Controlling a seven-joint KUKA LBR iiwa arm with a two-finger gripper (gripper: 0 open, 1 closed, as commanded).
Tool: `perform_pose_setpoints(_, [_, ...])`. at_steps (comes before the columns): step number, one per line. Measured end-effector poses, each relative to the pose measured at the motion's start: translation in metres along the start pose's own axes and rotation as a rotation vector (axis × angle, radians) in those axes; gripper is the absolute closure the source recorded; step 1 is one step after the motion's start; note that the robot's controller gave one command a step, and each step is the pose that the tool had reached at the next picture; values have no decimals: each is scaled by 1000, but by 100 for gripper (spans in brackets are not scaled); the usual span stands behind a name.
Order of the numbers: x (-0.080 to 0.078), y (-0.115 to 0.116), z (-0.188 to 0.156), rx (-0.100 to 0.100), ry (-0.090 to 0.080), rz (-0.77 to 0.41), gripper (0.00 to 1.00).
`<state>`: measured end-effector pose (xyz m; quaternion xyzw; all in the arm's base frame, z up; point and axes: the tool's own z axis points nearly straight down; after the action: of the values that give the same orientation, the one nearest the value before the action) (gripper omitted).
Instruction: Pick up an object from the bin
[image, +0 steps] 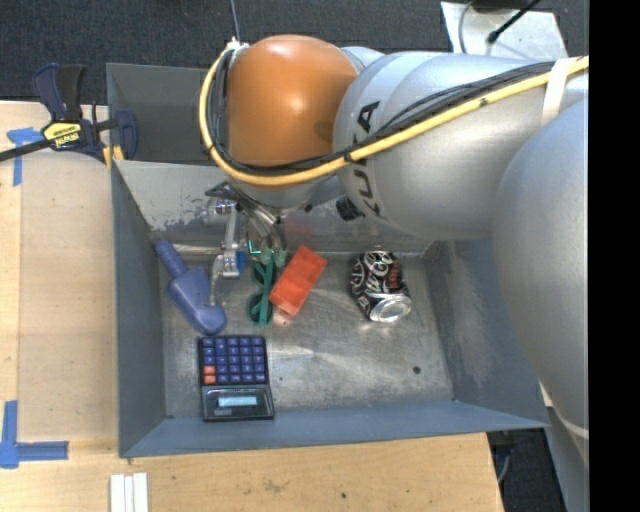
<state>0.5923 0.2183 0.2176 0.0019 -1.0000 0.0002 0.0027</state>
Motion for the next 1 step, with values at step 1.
perform_pose_setpoints(1, [-2,-1,-5,-2,-9,3,0])
